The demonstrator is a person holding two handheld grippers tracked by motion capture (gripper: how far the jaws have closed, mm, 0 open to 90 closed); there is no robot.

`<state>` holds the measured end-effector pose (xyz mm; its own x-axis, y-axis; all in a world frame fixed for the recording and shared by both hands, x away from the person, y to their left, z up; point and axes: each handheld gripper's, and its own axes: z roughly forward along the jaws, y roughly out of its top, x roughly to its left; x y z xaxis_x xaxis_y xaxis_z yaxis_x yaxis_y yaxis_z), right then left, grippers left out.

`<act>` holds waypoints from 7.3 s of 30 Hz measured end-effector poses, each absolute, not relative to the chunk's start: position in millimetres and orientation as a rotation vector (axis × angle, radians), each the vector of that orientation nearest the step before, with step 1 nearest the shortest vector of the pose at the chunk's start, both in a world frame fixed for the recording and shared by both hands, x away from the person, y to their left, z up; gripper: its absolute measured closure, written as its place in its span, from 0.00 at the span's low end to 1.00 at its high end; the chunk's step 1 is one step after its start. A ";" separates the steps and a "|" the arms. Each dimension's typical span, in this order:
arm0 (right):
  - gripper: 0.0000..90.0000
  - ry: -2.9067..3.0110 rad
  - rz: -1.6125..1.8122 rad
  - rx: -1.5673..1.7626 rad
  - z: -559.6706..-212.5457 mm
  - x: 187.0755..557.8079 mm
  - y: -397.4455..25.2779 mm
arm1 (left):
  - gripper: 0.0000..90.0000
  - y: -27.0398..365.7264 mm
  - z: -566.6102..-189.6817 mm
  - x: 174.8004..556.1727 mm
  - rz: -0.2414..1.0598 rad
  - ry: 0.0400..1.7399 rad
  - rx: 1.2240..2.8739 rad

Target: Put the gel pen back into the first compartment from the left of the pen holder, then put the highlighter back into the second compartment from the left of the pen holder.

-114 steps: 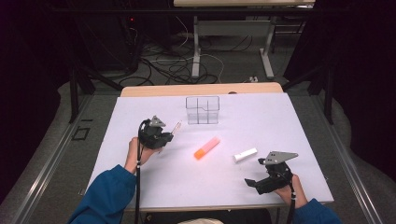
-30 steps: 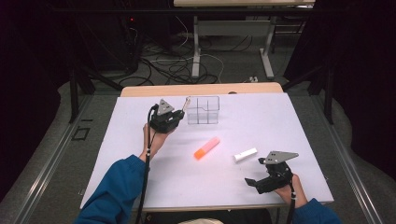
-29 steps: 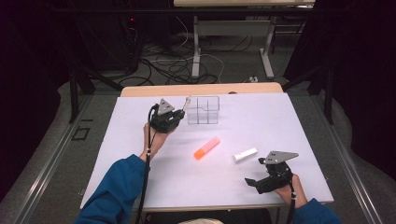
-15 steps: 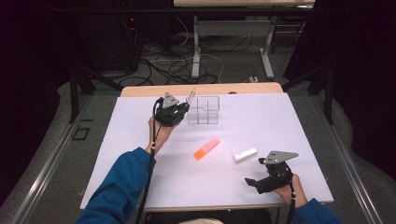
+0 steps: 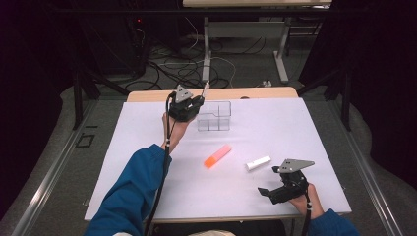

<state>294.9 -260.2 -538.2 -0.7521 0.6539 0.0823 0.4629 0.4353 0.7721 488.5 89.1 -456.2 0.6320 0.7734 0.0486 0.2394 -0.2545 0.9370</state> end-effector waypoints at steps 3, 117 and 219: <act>0.04 2.461 1.215 0.977 -538.3 295.1 -260.2 | 0.88 85.7 -453.7 493.1 0.640 0.816 1.785; 0.02 2.449 1.227 0.976 -533.2 310.3 -241.8 | 0.00 184.4 -529.4 345.0 0.487 0.943 2.176; 1.00 2.659 0.761 1.025 -537.5 400.1 -127.4 | 0.00 184.6 -530.1 330.2 0.489 0.890 2.183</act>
